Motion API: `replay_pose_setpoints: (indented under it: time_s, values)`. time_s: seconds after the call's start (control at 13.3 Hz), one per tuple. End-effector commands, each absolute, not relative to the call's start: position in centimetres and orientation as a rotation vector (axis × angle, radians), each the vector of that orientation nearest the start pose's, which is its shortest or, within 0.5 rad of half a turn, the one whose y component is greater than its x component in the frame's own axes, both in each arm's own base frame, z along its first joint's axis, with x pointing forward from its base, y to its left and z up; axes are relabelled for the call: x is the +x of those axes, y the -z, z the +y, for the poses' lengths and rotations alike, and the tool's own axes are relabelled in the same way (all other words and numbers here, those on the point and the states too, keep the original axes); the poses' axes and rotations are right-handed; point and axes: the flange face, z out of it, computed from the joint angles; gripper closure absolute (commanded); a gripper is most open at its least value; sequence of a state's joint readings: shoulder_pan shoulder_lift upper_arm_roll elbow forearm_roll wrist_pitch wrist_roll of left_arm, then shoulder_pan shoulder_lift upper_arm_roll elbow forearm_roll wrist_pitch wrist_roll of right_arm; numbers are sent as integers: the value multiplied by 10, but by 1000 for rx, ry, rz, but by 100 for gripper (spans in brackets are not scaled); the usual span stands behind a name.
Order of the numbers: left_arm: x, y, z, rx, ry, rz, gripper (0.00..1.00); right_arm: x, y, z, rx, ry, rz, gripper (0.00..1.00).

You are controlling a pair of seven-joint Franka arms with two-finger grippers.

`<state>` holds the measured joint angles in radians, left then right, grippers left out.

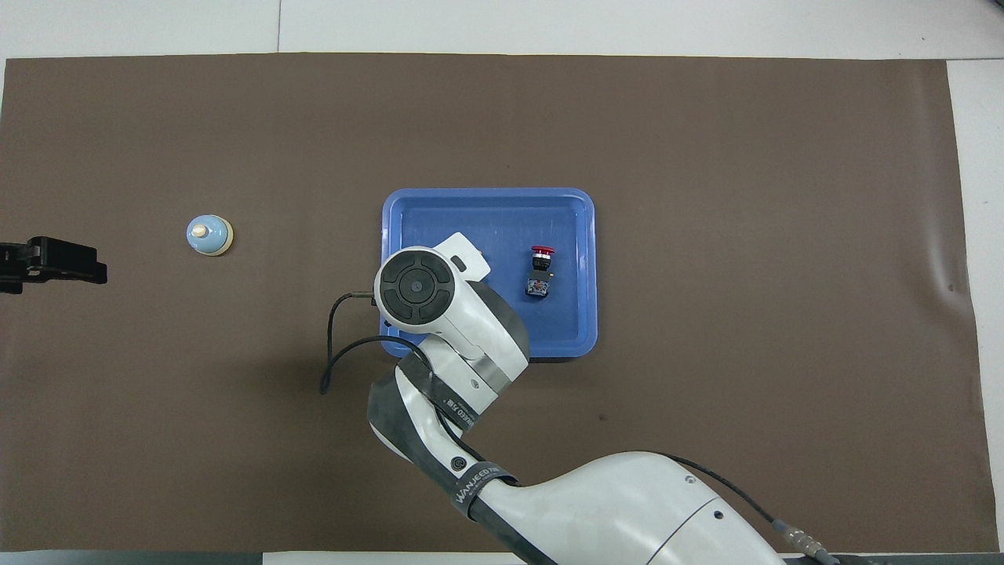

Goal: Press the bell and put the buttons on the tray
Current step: 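Carry the green button into the tray with the right gripper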

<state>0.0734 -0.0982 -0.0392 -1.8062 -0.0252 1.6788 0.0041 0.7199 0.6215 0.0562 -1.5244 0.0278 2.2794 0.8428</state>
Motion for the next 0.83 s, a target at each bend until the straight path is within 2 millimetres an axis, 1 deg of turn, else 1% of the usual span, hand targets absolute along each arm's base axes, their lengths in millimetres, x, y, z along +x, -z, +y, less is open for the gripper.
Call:
replay_pose_setpoints:
  time_s: [0.0, 0.08, 0.15, 0.23, 0.3, 0.38, 0.45, 0.53, 0.6, 0.68, 0.75]
  values:
    - [529, -570, 17, -3164, -19, -50, 0, 504, -315, 500, -2991, 90, 140, 97]
    - [530, -569, 17, -3164, -21, -51, 0, 504, -315, 500, -2992, 88, 144, 8]
    - [531, -568, 16, -3165, -19, -51, 0, 503, -317, 501, -2995, 80, 152, 0]
    - [533, -565, 15, -3165, -21, -49, 1, 503, -318, 501, -2998, 72, 163, 0]
    - [534, -564, 14, -3165, -24, -46, 5, 504, -321, 501, -3004, 61, 164, 0]
    - [534, -564, 14, -3165, -21, -46, 11, 506, -329, 502, -3009, 56, 165, 0]
    - [535, -565, 12, -3165, -12, -41, 25, 510, -338, 502, -3017, 45, 170, 0]
    - [536, -565, 11, -3165, 0, -42, 55, 517, -346, 496, -3019, 40, 186, 0]
    - [539, -563, 10, -3165, 15, -44, 81, 522, -360, 493, -3016, 37, 201, 0]
    - [547, -553, 10, -3166, 10, -45, 100, 526, -374, 484, -3026, 29, 221, 0]
    - [553, -547, 9, -3166, 25, -43, 100, 539, -386, 469, -3021, 35, 261, 0]
